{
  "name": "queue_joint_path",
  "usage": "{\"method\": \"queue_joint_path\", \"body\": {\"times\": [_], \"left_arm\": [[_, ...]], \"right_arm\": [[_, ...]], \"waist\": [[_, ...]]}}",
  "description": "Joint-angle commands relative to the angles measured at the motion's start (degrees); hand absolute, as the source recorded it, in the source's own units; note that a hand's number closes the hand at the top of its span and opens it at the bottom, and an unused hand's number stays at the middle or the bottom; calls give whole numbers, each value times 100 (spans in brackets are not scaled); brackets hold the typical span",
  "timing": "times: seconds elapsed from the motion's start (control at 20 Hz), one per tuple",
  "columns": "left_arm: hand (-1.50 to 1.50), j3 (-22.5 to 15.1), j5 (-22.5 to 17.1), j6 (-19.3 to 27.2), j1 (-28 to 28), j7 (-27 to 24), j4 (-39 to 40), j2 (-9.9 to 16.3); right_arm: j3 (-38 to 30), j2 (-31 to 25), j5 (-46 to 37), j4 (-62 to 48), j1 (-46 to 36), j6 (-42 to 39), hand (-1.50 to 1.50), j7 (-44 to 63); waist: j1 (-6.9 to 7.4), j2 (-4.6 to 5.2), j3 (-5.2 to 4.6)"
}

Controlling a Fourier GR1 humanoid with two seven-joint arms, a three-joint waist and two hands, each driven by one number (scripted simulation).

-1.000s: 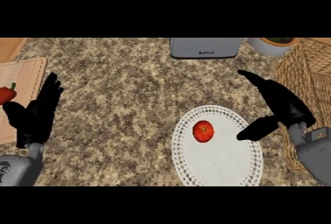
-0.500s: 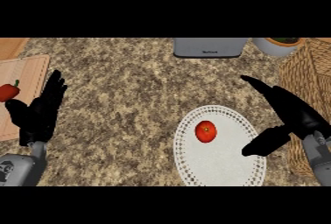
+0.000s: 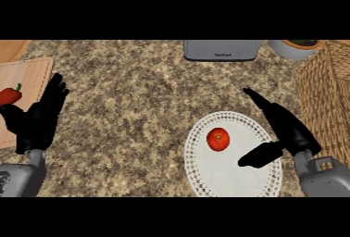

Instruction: Pick the tomato from the placemat and place it in the basket

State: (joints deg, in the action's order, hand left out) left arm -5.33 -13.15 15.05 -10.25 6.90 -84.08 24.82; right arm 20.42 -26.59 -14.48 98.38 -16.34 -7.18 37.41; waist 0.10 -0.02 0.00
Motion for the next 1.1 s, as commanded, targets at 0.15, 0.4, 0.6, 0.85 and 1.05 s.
{"method": "queue_joint_path", "body": {"times": [0.15,0.4,0.6,0.85,1.05], "left_arm": [[0,37,405,133,97,348,-429,-318],[0,348,479,-237,108,77,-68,-465],[0,594,564,-439,-142,227,56,-564],[0,751,745,-545,210,450,-499,-609],[0,583,1016,-456,149,396,-400,-863]], "right_arm": [[-23,334,-765,-369,847,306,-150,-1308],[-40,1019,-1330,-1029,489,520,-150,-1459],[-114,1139,-1716,-771,868,567,-150,-1636],[-405,1183,-1592,-422,1070,145,-150,-1774],[-197,1738,-2159,-1445,821,765,-150,-2121]], "waist": [[-8,-2,2],[3,4,0],[-15,0,0],[-8,-3,0],[5,3,1]]}}
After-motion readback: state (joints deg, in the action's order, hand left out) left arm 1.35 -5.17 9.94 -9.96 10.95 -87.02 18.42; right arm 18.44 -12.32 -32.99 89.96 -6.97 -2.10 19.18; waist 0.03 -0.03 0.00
